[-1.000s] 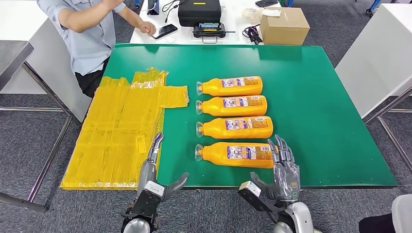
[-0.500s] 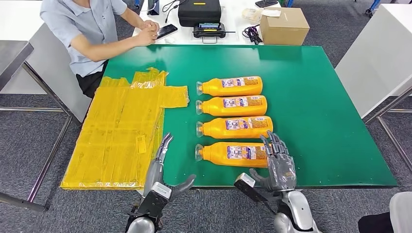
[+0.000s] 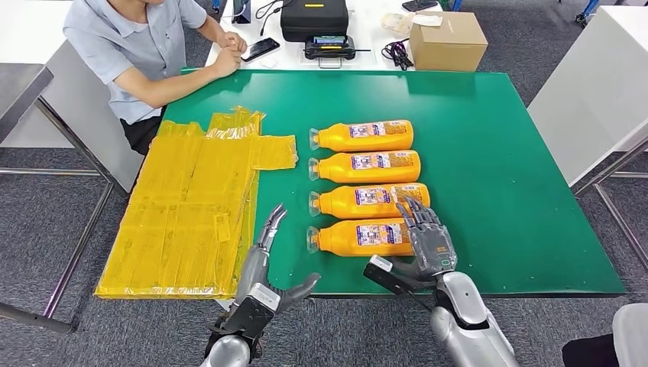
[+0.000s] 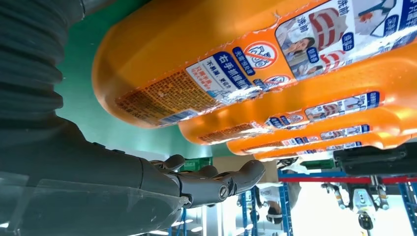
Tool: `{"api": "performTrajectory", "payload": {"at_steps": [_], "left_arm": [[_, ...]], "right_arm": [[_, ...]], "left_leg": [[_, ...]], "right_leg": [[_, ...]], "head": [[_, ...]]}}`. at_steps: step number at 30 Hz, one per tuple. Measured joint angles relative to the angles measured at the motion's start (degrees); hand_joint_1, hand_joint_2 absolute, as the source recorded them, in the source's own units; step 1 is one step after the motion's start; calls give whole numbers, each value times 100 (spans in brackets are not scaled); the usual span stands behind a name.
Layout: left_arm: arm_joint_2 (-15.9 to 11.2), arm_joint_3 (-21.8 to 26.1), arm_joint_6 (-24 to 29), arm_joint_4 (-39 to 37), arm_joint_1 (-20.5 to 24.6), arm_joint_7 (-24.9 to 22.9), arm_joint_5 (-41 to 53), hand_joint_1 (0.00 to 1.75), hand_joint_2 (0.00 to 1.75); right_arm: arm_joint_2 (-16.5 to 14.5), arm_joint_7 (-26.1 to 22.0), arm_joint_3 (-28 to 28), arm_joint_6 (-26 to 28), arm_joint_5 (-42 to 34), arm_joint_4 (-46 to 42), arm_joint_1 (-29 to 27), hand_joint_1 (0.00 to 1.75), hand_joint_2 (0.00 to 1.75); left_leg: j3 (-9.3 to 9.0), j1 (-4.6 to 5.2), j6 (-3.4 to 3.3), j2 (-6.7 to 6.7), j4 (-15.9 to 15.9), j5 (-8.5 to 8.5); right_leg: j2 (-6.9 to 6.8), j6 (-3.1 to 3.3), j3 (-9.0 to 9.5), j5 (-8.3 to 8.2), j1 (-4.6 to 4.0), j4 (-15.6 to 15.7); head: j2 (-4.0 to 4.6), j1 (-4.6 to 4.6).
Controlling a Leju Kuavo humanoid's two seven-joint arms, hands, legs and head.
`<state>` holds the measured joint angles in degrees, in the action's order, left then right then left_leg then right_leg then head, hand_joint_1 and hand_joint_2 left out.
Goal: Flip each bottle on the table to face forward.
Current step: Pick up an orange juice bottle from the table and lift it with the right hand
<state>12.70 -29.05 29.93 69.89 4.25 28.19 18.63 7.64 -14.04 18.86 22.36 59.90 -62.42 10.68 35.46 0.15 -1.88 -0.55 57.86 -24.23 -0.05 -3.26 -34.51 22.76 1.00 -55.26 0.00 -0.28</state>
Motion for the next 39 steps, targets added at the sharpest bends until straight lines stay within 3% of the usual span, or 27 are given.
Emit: {"api": "performTrajectory", "payload": {"at_steps": [17, 21, 23, 26, 39], "left_arm": [[0, -215, -139, -98, 101, -54, -26, 0, 175], [0, -250, -122, -98, 108, -79, -20, 0, 175], [0, -251, -122, -107, 114, -84, -22, 0, 175], [0, -253, -122, -135, 128, -79, -31, 0, 175], [0, -253, -114, -146, 160, -58, -44, 0, 175]], "right_arm": [[14, 122, 344, -367, 52, 587, 373, 0, 175], [48, 186, 508, -684, -86, 590, 401, 165, 175], [84, 180, 568, -906, -283, 590, 432, 175, 175], [152, 154, 629, -1093, -463, 593, 508, 175, 175], [239, 92, 727, -1121, -627, 607, 562, 175, 175]], "left_leg": [[-2, 0, 0, 1, 0, 0], [-3, -1, 0, 2, 0, 0], [-7, -1, 0, 3, 0, 0], [-19, 0, 0, 1, 0, 0], [-41, 0, 0, 0, 0, -1]], "right_leg": [[1, 0, 1, 0, 0, 0], [1, 0, 1, 0, -1, 0], [1, 0, 4, 0, 0, 0], [0, 1, 17, 0, 0, 1], [0, 1, 37, 1, -1, 2]], "head": [[0, 0], [0, -1], [0, 0], [0, -1], [0, 0]]}}
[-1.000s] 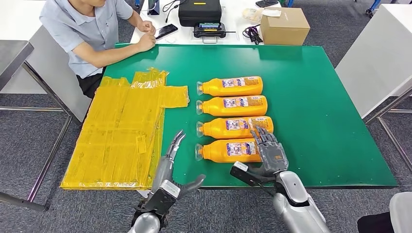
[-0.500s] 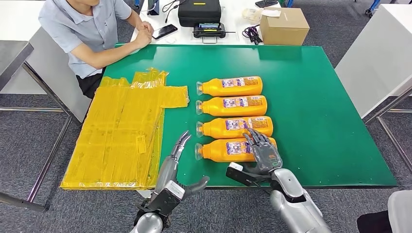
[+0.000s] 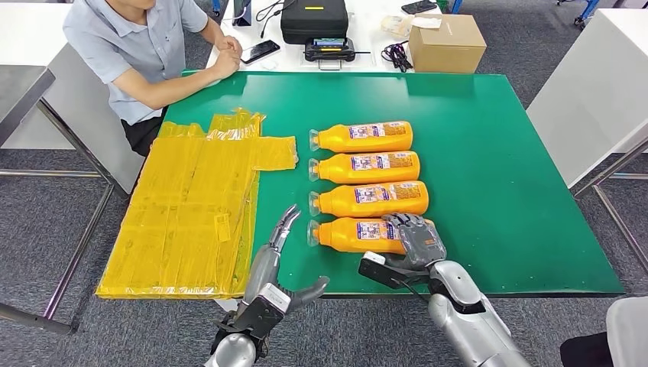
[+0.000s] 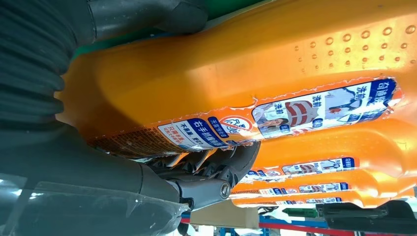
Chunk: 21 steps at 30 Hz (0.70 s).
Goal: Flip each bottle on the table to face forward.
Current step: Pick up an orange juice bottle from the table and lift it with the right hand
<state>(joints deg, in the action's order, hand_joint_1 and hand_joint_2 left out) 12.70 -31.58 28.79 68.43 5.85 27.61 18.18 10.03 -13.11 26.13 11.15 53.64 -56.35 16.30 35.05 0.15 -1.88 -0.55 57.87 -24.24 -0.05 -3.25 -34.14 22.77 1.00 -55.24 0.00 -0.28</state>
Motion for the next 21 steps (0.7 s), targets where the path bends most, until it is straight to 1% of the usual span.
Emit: {"api": "performTrajectory", "payload": {"at_steps": [4, 11, 13, 15, 17, 19, 21], "left_arm": [[0, -1, 0, 1, 3, 0, 0, 0, 175], [0, 0, -8, -1, 11, 0, 1, 0, 175], [0, 0, -16, -3, 15, 0, 0, 0, 175], [0, 0, -17, -4, 17, 0, -1, 0, 175], [0, 0, -11, -5, 18, 2, -5, 0, 175], [0, 1, 2, -9, 19, 10, -21, 0, 175], [8, 6, -28, -28, 23, 62, -268, 0, 175]], "right_arm": [[8, 0, 5, 0, 0, 1, 0, 175, 175], [11, 0, 18, -25, -65, -7, -7, 152, 175], [11, 0, 19, -45, -113, -15, -19, 148, 175], [16, -1, 19, -53, -164, -36, -43, 150, 175], [28, -8, 17, -63, -239, -75, -80, 161, 175], [43, -65, 14, -109, -380, -119, -115, 168, 175], [49, -302, -25, -288, -837, -184, -160, 167, 175]], "left_leg": [[0, 0, 0, 0, 0, 0], [-4, 0, 0, 1, 0, 0], [-8, 0, 0, 1, 0, -1], [-12, 0, 0, 1, 0, -1], [-16, 0, 0, 2, 0, -2], [-19, 0, 1, 2, 0, -2], [-26, 0, 1, 4, 0, -4]], "right_leg": [[0, 0, 1, 0, 0, 0], [0, 0, 4, 0, 0, 0], [1, 0, 6, 0, 0, 0], [1, 0, 10, 0, 0, 1], [1, 0, 14, 1, 0, 1], [1, 1, 16, 1, 0, 1], [2, 1, 21, 1, 0, 1]], "head": [[0, 0], [0, -1], [0, -1], [0, 0], [0, 0], [0, 0], [0, -2]]}}
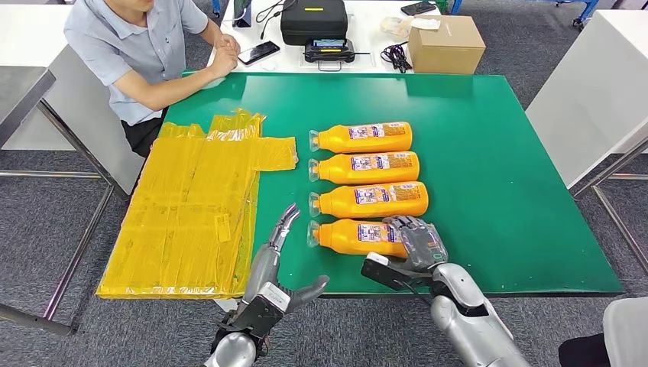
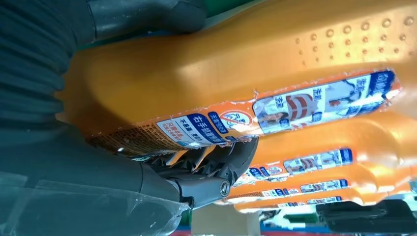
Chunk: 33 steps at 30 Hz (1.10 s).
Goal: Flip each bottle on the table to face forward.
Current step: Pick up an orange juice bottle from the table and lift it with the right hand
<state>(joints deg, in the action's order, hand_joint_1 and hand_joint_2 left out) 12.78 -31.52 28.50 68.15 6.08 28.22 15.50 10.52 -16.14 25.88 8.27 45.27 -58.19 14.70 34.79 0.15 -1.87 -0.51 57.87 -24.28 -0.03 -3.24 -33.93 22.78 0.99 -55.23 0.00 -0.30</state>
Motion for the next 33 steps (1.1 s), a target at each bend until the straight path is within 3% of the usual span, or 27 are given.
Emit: {"api": "performTrajectory", "payload": {"at_steps": [3, 6, 24, 33], "left_arm": [[51, 29, -129, -53, 16, 129, -882, 0, 175], [102, 67, -223, -96, 31, 192, -1520, 0, 175], [136, 182, -395, -174, 54, 40, -3016, 0, 175], [90, 111, -1938, -389, 69, -879, -4290, 0, 175]], "right_arm": [[-34, -506, -176, -461, -1072, -178, -114, 174, 175], [-110, -685, -299, -659, -1534, -389, -271, 175, 175], [-331, -787, -644, -597, -2005, -728, -514, 172, 175], [-550, -1037, -770, -557, -2460, -935, -593, 171, 175]], "left_leg": [[-12, 0, 4, 8, 0, -6], [-17, 0, 6, 18, 0, -9], [-5, -3, 7, 19, 0, -6], [12, -3, 7, 17, 0, -5]], "right_leg": [[3, 1, 8, 0, 0, 1], [8, 2, 9, -1, -1, 1], [7, 1, 4, -1, -2, 0], [7, 1, -9, -1, -2, -2]], "head": [[0, -2], [0, 1], [0, 1], [0, 1]]}}
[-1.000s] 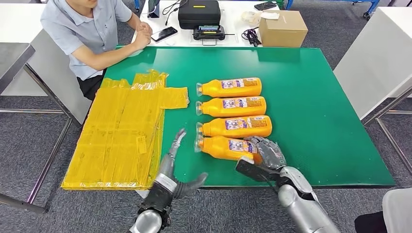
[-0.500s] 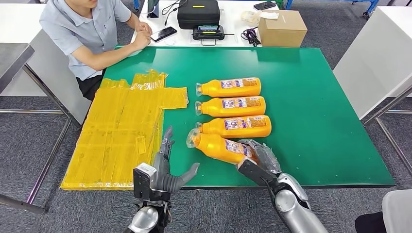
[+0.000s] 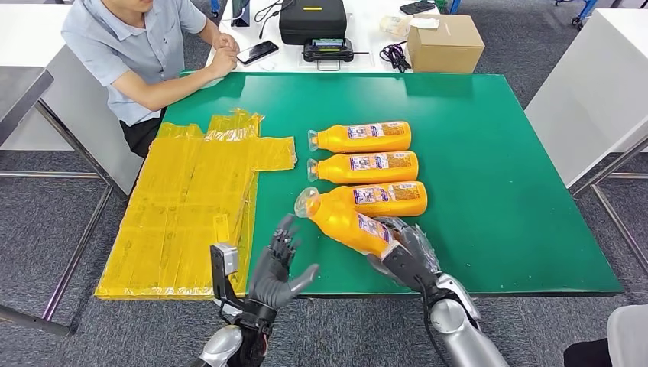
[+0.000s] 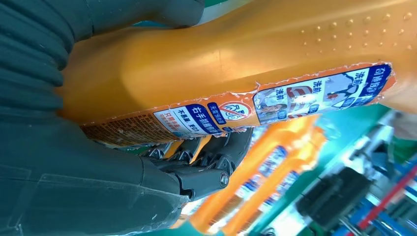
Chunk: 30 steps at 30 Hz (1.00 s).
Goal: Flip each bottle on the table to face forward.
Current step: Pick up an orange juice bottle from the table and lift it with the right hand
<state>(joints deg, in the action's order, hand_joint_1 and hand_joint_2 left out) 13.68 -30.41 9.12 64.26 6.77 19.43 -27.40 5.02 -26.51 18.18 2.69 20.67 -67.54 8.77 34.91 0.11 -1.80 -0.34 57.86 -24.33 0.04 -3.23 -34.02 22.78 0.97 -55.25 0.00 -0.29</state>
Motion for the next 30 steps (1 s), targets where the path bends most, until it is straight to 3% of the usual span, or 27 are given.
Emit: {"api": "performTrajectory", "payload": {"at_steps": [7, 14, 25, 28, 30], "left_arm": [[-21, -65, -153, -264, 66, -86, -103, 0, 175], [-25, -107, -341, -482, 164, -247, -350, 0, 175], [-16, -125, -530, -739, 277, -274, -518, 0, 175], [5, -136, -608, -948, 398, -120, -535, 0, 175], [31, -132, -413, -1051, 542, 239, -405, 0, 175]], "right_arm": [[-120, -25, 3, -21, -57, -86, 1, 171, 175], [-154, -59, 8, -72, -118, -86, 23, 143, 175], [-194, -94, 36, -144, -186, -75, 89, 138, 175], [-230, -116, 122, -187, -228, -67, 151, 137, 175], [-264, -144, 289, -248, -256, -66, 200, 136, 175]], "left_leg": [[9, 0, 0, -14, 0, 0], [12, 1, 0, -15, 0, 0], [12, 0, 0, -15, 0, 1], [12, 0, 0, -15, 0, 2], [13, -1, -1, -16, 0, 4]], "right_leg": [[-2, -1, -4, 1, 1, 0], [-3, -1, -6, 1, 1, 0], [-3, -1, -8, 1, 0, 0], [-3, -1, -7, 1, 0, -1], [-3, -1, -7, 1, 0, -2]], "head": [[0, 0], [0, 0], [0, 0], [0, 0], [0, 0]]}}
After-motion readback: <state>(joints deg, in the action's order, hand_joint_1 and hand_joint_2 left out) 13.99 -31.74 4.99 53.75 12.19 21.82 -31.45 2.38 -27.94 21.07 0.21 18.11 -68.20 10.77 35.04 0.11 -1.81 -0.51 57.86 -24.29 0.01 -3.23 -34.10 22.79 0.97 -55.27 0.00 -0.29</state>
